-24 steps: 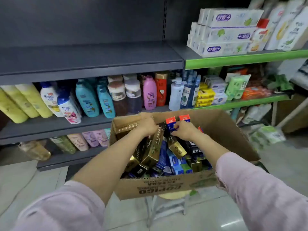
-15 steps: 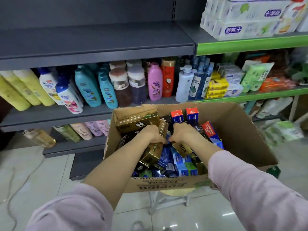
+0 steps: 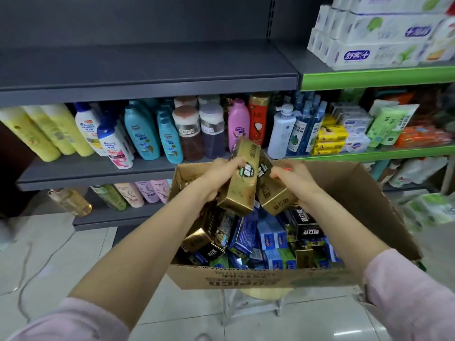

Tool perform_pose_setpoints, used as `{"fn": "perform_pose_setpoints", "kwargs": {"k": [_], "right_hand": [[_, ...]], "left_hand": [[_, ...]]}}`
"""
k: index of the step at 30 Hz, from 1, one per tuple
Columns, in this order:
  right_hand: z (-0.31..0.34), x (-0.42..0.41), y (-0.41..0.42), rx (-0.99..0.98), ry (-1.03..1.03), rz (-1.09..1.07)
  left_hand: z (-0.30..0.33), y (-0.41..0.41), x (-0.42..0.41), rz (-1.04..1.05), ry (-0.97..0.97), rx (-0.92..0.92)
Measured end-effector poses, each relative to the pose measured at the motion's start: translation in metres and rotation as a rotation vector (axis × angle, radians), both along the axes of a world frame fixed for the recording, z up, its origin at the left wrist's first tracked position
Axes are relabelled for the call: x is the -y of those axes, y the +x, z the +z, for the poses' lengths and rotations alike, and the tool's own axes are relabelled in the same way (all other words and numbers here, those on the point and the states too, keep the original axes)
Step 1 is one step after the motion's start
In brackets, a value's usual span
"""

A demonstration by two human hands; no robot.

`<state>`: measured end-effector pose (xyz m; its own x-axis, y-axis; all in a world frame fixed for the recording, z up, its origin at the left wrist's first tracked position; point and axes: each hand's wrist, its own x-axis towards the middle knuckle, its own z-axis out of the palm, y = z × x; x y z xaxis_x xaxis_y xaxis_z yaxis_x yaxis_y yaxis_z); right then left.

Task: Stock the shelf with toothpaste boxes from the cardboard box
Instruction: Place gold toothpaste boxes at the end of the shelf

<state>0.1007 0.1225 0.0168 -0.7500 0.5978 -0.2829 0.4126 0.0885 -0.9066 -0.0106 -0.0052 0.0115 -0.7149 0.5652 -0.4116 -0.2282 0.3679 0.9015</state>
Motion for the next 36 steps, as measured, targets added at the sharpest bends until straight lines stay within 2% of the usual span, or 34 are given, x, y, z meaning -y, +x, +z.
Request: {"fn": "perform_pose_setpoints", "kwargs": {"k": [4,10,15,22,28,32,36], "right_hand": [[0.020,0.010,-0.011,-0.173,-0.125,-0.060],[0.058,0.041,-0.042,-0.309,-0.212,0.073],[0.087,0.069,-0.085,-0.403,-0.169,0.147],[0.117,0.128,-0.168,-0.480,-0.208,0.184],[0.134,0.184,-0.266,-0.563,-0.275,0.135],[0.146,0.221,-0.335,-0.592,-0.349,0.074],[0.159,0.258,-0.398,-0.596,-0.395,0.039]], "left_hand": [[0.027,-0.010,0.009,0.119,0.120,-0.053],[0.063,-0.033,0.039,0.294,0.200,-0.147],[0.097,-0.063,0.076,0.394,0.274,-0.194],[0.131,-0.136,0.144,0.369,0.398,-0.228],[0.159,-0.245,0.193,0.425,0.250,-0.469],[0.184,-0.319,0.230,0.328,0.107,-0.735],[0.198,-0.393,0.275,0.274,-0.074,-0.914]]}}
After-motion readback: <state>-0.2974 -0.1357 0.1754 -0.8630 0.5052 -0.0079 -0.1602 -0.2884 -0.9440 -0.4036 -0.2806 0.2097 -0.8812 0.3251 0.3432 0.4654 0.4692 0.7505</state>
